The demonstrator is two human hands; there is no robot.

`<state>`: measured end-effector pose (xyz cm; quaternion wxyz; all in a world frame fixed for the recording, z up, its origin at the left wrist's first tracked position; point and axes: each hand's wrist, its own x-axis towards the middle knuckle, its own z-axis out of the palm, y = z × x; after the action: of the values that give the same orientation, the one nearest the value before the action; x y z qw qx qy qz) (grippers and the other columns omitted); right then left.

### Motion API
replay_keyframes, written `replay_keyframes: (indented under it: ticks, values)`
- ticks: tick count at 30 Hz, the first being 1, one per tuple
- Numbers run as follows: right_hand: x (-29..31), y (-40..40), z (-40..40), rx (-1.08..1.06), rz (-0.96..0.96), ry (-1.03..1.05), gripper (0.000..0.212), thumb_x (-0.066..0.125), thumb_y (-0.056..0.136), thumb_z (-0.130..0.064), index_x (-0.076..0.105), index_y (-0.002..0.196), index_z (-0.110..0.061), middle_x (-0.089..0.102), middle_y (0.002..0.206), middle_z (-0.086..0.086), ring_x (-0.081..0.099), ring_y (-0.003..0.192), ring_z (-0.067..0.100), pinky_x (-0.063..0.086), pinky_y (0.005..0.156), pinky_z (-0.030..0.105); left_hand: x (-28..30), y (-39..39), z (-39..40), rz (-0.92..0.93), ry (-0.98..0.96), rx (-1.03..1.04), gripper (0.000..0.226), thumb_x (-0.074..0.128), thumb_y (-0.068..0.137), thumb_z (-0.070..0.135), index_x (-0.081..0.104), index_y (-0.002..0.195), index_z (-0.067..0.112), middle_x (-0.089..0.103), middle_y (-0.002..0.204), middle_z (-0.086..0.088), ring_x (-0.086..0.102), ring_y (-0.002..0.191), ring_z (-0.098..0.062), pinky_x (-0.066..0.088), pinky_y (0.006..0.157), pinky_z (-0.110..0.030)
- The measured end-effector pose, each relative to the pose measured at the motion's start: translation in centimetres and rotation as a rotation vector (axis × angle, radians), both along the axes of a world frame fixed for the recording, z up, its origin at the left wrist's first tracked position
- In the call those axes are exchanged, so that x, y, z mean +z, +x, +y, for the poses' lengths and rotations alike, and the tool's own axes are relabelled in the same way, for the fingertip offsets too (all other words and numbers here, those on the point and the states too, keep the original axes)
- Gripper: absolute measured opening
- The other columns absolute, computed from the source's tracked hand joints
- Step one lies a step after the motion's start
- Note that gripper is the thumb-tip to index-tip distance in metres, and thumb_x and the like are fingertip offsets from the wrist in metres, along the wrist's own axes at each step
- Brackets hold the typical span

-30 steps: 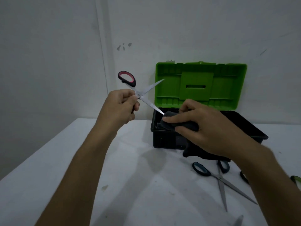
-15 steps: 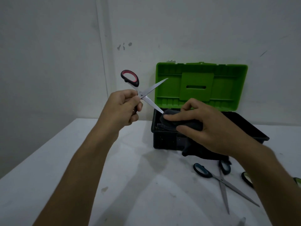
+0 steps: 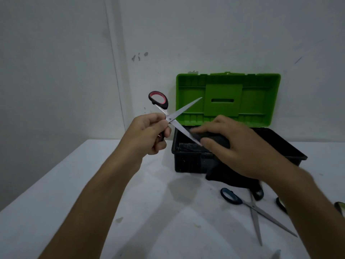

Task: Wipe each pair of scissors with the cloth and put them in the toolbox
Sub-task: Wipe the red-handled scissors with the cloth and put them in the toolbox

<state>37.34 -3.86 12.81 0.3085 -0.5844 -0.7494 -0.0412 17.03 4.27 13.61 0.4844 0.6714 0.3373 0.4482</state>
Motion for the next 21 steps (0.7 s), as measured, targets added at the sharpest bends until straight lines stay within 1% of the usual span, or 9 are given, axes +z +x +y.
replay_keyframes:
  ticks: [2, 3, 5, 8, 11, 14, 17, 19, 21]
  values:
    - [0.4, 0.8, -0.4, -0.056, -0.102, 0.0, 0.03, 0.053, 0.092, -0.044, 0.063, 0.119, -0.051, 0.049, 0.095, -0.017, 0.053, 0.082, 0.002, 0.042, 0.067, 0.026, 0.0, -0.4, 0.0, -0.021, 0.004, 0.014, 0.022, 0.046, 0.1, 0.011, 0.062, 0.085, 0.014, 0.054, 0.065, 0.0, 0.039, 0.041, -0.009, 0.027, 0.037, -0.015]
    - [0.5, 1.1, -0.6, -0.069, -0.112, 0.018, 0.03, 0.053, 0.091, -0.044, 0.064, 0.119, -0.05, 0.048, 0.095, -0.017, 0.052, 0.081, 0.001, 0.04, 0.065, 0.024, 0.0, -0.4, 0.0, -0.017, 0.028, 0.041, 0.022, 0.047, 0.1, 0.011, 0.063, 0.086, 0.015, 0.054, 0.064, 0.001, 0.039, 0.041, -0.009, 0.027, 0.037, -0.015]
    - [0.7, 1.0, -0.7, -0.052, -0.06, 0.096, 0.032, 0.053, 0.09, -0.045, 0.064, 0.12, -0.048, 0.048, 0.094, -0.016, 0.052, 0.081, 0.001, 0.039, 0.064, 0.023, 0.0, -0.2, -0.2, 0.002, 0.08, 0.072, 0.022, 0.047, 0.1, 0.01, 0.064, 0.087, 0.015, 0.055, 0.063, 0.0, 0.038, 0.042, -0.01, 0.029, 0.037, -0.015]
    - [0.9, 0.3, -0.6, -0.019, 0.028, 0.24, 0.034, 0.057, 0.091, -0.041, 0.066, 0.123, -0.042, 0.048, 0.097, -0.012, 0.054, 0.083, 0.006, 0.047, 0.066, 0.026, -0.4, 0.5, -0.3, 0.08, 0.158, 0.078, 0.021, 0.048, 0.1, 0.009, 0.067, 0.093, 0.015, 0.057, 0.061, -0.001, 0.037, 0.042, -0.011, 0.031, 0.039, -0.018]
    - [0.7, -0.5, -0.6, -0.014, 0.027, 0.313, 0.035, 0.061, 0.091, -0.037, 0.064, 0.127, -0.038, 0.046, 0.102, -0.009, 0.055, 0.085, 0.011, 0.054, 0.069, 0.033, -1.1, 1.0, -0.3, 0.163, 0.239, 0.072, 0.02, 0.049, 0.099, 0.012, 0.068, 0.094, 0.017, 0.059, 0.062, -0.001, 0.038, 0.043, -0.013, 0.033, 0.042, -0.022]
    - [-0.2, -1.1, 0.1, -0.051, -0.029, 0.325, 0.038, 0.062, 0.092, -0.036, 0.061, 0.129, -0.042, 0.044, 0.103, -0.009, 0.054, 0.081, 0.011, 0.054, 0.064, 0.034, -1.1, 1.1, -0.5, 0.208, 0.296, 0.023, 0.02, 0.048, 0.1, 0.013, 0.067, 0.096, 0.006, 0.058, 0.062, -0.002, 0.038, 0.043, -0.012, 0.033, 0.043, -0.021]
    - [-1.1, -1.3, 0.9, -0.09, -0.008, 0.399, 0.037, 0.061, 0.093, -0.036, 0.062, 0.128, -0.042, 0.043, 0.099, -0.008, 0.052, 0.078, 0.011, 0.053, 0.058, 0.031, -0.9, 1.2, -0.8, 0.185, 0.334, -0.008, 0.022, 0.047, 0.1, 0.01, 0.061, 0.093, -0.005, 0.053, 0.061, -0.004, 0.036, 0.041, -0.008, 0.031, 0.043, -0.017]
    - [-1.2, -0.9, 1.1, -0.118, 0.027, 0.462, 0.035, 0.061, 0.093, -0.034, 0.064, 0.127, -0.04, 0.045, 0.099, -0.005, 0.052, 0.079, 0.011, 0.052, 0.057, 0.03, -0.7, 1.2, -1.0, 0.141, 0.3, -0.036, 0.022, 0.046, 0.1, 0.008, 0.059, 0.09, -0.006, 0.05, 0.061, -0.006, 0.034, 0.041, -0.006, 0.03, 0.041, -0.016]
    - [-1.2, -0.1, 1.3, -0.174, 0.059, 0.49, 0.034, 0.063, 0.093, -0.032, 0.065, 0.126, -0.038, 0.046, 0.099, -0.004, 0.053, 0.08, 0.012, 0.049, 0.059, 0.024, -0.7, 1.1, -0.9, 0.122, 0.269, -0.057, 0.023, 0.045, 0.101, 0.006, 0.058, 0.088, -0.007, 0.05, 0.061, -0.007, 0.032, 0.041, -0.007, 0.029, 0.04, -0.016]
